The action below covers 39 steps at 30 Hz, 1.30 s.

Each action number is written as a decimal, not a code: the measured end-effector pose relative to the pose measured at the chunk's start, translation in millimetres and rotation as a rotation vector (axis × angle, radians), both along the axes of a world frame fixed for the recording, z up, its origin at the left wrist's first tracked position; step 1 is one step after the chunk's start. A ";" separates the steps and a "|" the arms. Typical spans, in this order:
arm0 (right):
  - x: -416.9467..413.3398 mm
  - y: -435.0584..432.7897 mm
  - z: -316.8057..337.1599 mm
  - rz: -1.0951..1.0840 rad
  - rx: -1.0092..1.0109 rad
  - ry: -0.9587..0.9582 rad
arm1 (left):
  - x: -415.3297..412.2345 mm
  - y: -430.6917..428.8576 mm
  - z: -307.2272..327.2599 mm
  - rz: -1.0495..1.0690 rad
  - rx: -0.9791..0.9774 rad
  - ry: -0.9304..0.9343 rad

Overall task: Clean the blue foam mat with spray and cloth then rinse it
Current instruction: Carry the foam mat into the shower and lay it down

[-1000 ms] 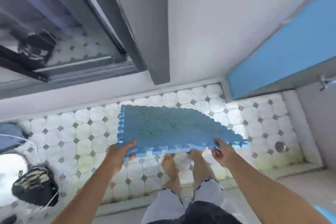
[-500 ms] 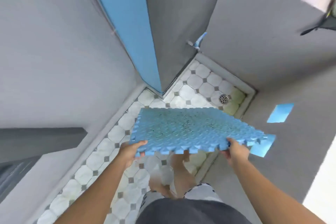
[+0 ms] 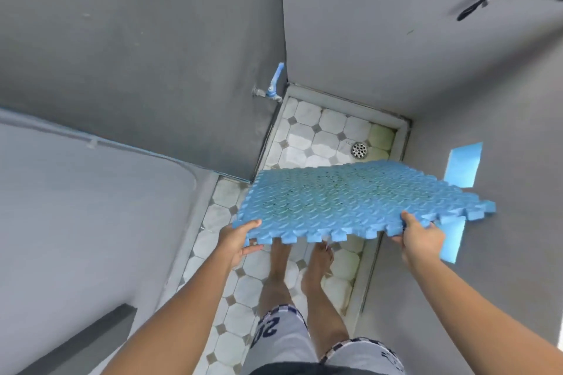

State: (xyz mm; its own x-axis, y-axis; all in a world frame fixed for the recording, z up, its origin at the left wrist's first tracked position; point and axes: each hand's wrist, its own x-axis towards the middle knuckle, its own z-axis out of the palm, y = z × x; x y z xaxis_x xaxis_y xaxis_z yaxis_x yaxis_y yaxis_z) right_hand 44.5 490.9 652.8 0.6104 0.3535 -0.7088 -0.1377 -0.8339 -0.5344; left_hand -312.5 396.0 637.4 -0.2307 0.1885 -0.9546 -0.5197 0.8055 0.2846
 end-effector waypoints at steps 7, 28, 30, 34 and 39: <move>-29.7 55.7 -29.6 -0.251 0.088 0.127 | 6.4 106.4 -27.8 0.271 0.045 -0.078; -8.5 159.8 -170.9 -0.504 0.238 0.481 | 61.3 285.2 -124.4 0.172 0.310 0.181; -8.3 158.9 -190.0 -0.517 0.224 0.497 | 61.9 293.3 -129.7 0.150 0.329 0.198; -26.2 146.2 -198.2 -0.503 0.186 0.530 | 50.4 290.4 -140.7 0.082 0.306 0.230; -29.2 108.8 -208.4 -0.477 0.095 0.540 | 43.7 249.9 -154.8 0.038 0.226 0.235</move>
